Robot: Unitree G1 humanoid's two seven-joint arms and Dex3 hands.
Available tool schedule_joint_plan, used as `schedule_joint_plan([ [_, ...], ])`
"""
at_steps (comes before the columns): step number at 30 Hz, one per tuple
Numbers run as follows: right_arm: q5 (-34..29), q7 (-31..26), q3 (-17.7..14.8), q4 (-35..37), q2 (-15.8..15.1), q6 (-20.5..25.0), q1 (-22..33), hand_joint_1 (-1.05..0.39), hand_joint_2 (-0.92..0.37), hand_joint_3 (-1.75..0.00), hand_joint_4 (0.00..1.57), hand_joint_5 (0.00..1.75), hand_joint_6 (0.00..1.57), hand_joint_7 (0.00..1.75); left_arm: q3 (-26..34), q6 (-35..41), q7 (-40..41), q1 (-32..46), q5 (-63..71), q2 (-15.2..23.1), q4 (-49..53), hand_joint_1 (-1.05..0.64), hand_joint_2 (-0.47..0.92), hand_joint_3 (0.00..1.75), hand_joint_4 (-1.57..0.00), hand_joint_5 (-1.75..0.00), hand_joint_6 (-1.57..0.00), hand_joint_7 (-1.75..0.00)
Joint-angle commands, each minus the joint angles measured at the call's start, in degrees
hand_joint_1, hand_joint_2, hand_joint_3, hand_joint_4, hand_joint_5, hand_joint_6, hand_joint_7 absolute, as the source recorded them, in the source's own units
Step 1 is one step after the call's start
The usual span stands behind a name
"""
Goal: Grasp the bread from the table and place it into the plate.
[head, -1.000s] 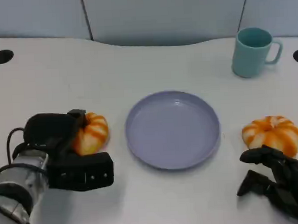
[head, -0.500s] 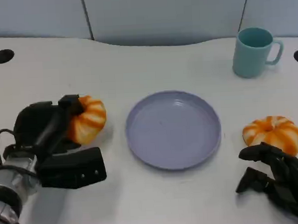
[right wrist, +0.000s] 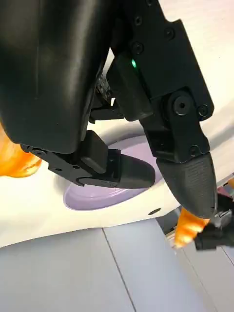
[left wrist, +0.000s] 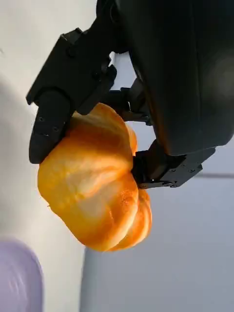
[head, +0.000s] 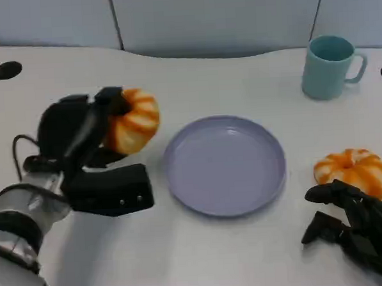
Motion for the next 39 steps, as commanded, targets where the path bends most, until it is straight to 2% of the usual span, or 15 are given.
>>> schedule_joint_plan([
  [1, -0.5, -0.6, 0.2, 0.7, -0.7, 0.3, 0.4, -0.45, -0.92, -0.15, 0.64, 1.44, 0.63, 1.02, -1.5, -3.6, 0.4, -1.7, 0.5, -1.3, -0.7, -0.07, 0.45, 1.01, -0.86, -1.75, -0.66, -1.75],
  [3, -0.3, -0.5, 0.3, 0.6, -0.7, 0.6, 0.4, -0.45, -0.92, -0.16, 0.63, 1.44, 0.63, 1.02, -1.9, -4.9, 0.2, -2.1, 0.6, -2.0, -0.9, -0.08, 0.41, 1.13, -0.87, -1.75, -0.67, -1.75],
  [5, -0.3, -0.5, 0.3, 0.6, -0.7, 0.7, 0.4, -0.45, -0.92, -0.16, 0.63, 1.44, 0.62, 1.03, -2.2, -5.4, 0.3, -2.2, 0.6, -2.2, -0.8, -0.08, 0.39, 1.17, -0.88, -1.75, -0.67, -1.75],
  [18, -0.2, -0.5, 0.3, 0.6, -0.7, 0.7, 0.4, -0.45, -0.92, -0.16, 0.62, 1.45, 0.62, 1.04, -2.3, -5.5, 0.4, -2.3, 0.5, -2.2, -0.7, -0.08, 0.38, 1.2, -0.88, -1.75, -0.67, -1.75],
  [19, -0.2, -0.6, 0.3, 0.5, -0.5, 0.8, 0.4, -0.45, -0.92, -0.16, 0.62, 1.45, 0.62, 1.04, -2.6, -6.2, -3.5, -3.2, 0.1, -3.7, -0.7, -0.08, 0.38, 1.2, -0.88, -1.75, -0.67, -1.75],
  [20, -0.1, -0.7, 0.4, 0.3, -0.1, 0.7, 0.6, -0.45, -0.92, -0.15, 0.62, 1.44, 0.62, 1.04, -2.9, -6.5, -12.2, -5.1, -0.9, -6.2, 0.1, -0.09, 0.41, 1.18, -0.89, -1.75, -0.7, -1.75],
  [22, 0.0, -0.9, 0.5, -0.2, 0.4, 0.7, 0.9, -0.45, -0.92, -0.15, 0.63, 1.44, 0.63, 1.04, -3.3, -6.4, -23.3, -7.5, -2.0, -9.3, 0.9, -0.17, 0.49, 1.18, -0.91, -1.75, -0.74, -1.75],
  [26, 0.0, -1.1, 0.6, -0.4, 0.6, 0.9, 1.0, -0.47, -0.92, -0.13, 0.64, 1.44, 0.66, 1.02, -2.7, -4.8, -29.3, -8.7, -2.3, -10.5, 0.8, -0.2, 0.49, 1.14, -0.88, -1.75, -0.73, -1.75],
  [27, 0.0, -1.0, 0.7, -0.5, 0.7, 0.8, 1.0, -0.46, -0.92, -0.14, 0.64, 1.43, 0.65, 1.01, -2.6, -4.0, -30.7, -9.3, -2.3, -11.0, 0.8, -0.2, 0.52, 1.04, -0.87, -1.75, -0.7, -1.73],
  [29, 0.0, -0.9, 0.8, -0.4, 0.8, 0.6, 1.1, -0.45, -0.92, -0.15, 0.64, 1.43, 0.64, 1.01, -2.6, -2.7, -33.0, -10.1, -2.4, -11.7, 0.9, -0.21, 0.55, 0.98, -0.85, -1.75, -0.69, -1.67],
  [33, 0.0, -1.1, 1.0, -0.6, 1.0, 0.6, 1.2, -0.45, -0.92, -0.16, 0.65, 1.43, 0.64, 1.02, -3.1, -1.5, -34.6, -10.7, -2.4, -12.2, 0.9, -0.25, 0.65, 0.76, -0.8, -1.75, -0.76, -1.37],
  [39, 0.2, -1.0, 1.1, -0.9, 1.0, 0.9, 1.3, -0.45, -0.92, -0.16, 0.64, 1.44, 0.64, 1.02, -3.4, 0.5, -35.9, -11.0, -2.4, -12.8, 1.0, -0.25, 0.7, 0.59, -0.8, -1.75, -0.79, -1.29],
])
